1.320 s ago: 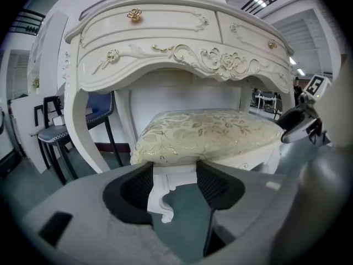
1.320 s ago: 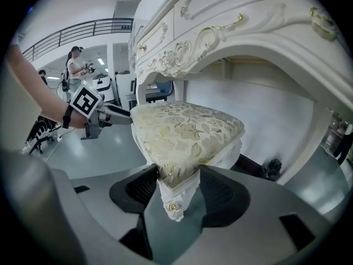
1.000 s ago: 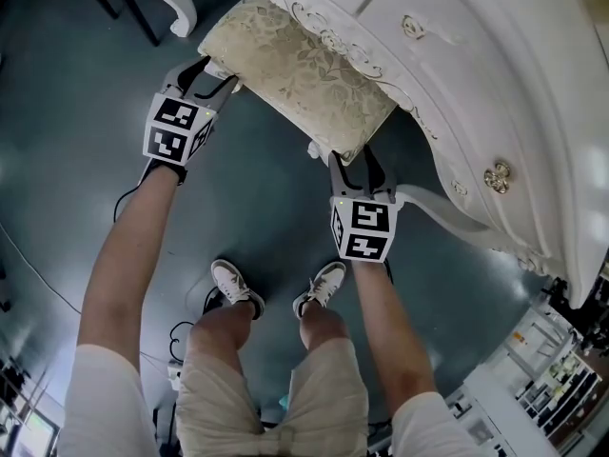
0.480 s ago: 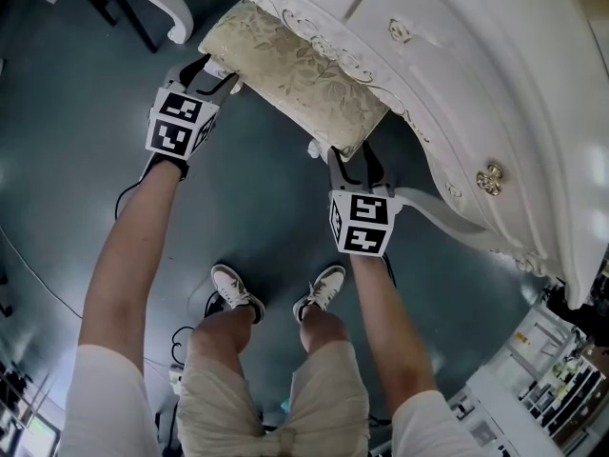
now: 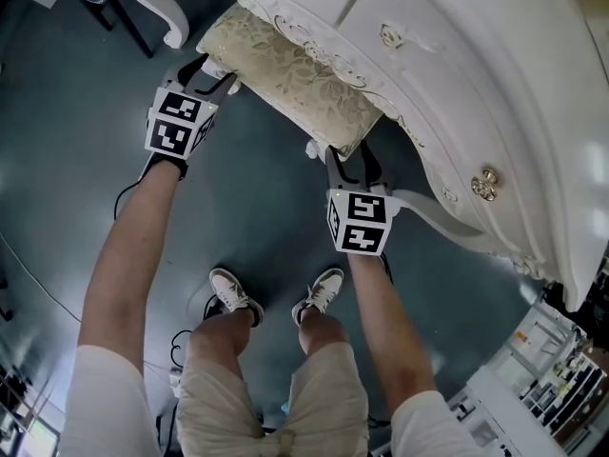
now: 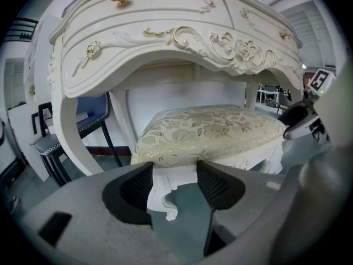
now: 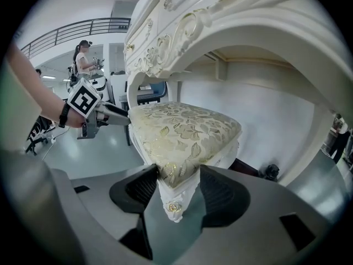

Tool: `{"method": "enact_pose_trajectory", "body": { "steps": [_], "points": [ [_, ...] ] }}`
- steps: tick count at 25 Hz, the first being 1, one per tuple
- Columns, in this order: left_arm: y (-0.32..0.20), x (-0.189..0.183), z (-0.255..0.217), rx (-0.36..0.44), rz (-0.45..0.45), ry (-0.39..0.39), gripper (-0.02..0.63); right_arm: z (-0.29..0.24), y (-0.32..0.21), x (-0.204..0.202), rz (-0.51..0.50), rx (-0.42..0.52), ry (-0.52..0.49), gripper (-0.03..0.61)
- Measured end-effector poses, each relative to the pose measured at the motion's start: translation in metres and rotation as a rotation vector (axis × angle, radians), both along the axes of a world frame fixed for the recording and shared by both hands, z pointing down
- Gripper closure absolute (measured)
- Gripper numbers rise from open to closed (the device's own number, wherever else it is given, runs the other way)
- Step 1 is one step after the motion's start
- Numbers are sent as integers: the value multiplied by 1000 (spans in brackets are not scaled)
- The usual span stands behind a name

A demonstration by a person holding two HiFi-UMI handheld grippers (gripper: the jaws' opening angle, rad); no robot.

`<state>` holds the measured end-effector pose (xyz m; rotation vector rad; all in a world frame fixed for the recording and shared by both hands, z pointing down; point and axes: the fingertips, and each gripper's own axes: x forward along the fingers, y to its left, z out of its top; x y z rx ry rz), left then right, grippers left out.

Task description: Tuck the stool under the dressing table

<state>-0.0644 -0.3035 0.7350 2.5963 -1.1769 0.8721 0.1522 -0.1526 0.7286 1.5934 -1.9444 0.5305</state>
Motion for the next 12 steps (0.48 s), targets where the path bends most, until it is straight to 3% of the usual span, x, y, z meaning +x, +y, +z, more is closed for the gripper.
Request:
{"method": "enact_pose_trajectory", "body": {
  "steps": [8,10,12],
  "points": [
    [-2,3,0,11,9,7,364,-1,-2,1,-2,6,17,330],
    [4,7,0,6,25,21,288,-1,0,0,4,7,18,341],
    [11,8,-2,4,33,30,281,-4,4,-1,12,5,13,353]
  ]
}}
